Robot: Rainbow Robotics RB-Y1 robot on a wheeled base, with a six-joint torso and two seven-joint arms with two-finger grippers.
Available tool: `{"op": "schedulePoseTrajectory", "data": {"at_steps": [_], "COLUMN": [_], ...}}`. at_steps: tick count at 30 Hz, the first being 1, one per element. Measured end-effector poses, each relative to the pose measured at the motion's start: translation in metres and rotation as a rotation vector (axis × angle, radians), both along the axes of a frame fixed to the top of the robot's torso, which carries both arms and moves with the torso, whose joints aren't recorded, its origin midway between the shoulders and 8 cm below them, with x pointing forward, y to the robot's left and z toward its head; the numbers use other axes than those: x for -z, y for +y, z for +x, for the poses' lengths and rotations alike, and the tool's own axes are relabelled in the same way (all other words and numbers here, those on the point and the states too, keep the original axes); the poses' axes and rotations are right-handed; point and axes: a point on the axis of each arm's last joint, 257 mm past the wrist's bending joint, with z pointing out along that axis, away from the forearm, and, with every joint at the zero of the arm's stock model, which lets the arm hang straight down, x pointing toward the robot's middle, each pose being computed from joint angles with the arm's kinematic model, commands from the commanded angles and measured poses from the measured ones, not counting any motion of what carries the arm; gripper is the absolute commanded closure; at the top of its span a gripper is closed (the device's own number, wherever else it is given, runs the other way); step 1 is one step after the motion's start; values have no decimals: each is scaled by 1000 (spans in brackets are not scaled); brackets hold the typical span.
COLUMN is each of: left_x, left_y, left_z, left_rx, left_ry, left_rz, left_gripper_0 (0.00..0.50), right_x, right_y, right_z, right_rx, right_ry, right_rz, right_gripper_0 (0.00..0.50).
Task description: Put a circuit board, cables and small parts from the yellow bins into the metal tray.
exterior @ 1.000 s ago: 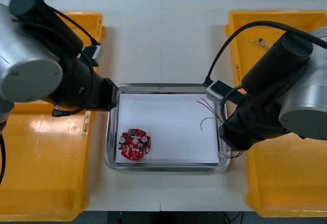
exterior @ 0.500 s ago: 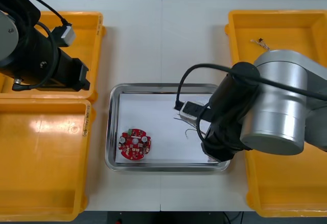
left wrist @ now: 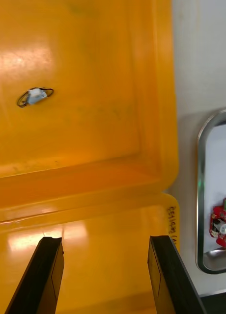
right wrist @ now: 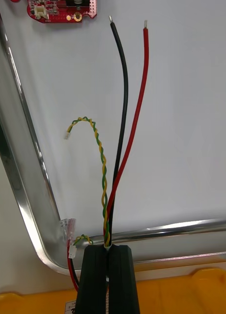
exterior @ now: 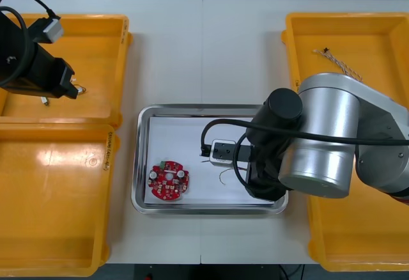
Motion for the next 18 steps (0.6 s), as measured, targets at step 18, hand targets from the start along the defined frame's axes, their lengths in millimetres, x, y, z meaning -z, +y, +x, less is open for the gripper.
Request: {"op": "schedulePoseTrajectory", "data": {"at_steps": [18], "left_x": [6], "left_y": [73], "left_z": [26], "left_rx": [-264], "left_ry": [51], "left_rz": [32], "left_gripper_0": [0], "right_x": [31], "right_y": [-4], "right_z": [11], "right_rx": [-43], "right_ry": [-56], "right_rz": [-84], "right_gripper_0": [500]}}
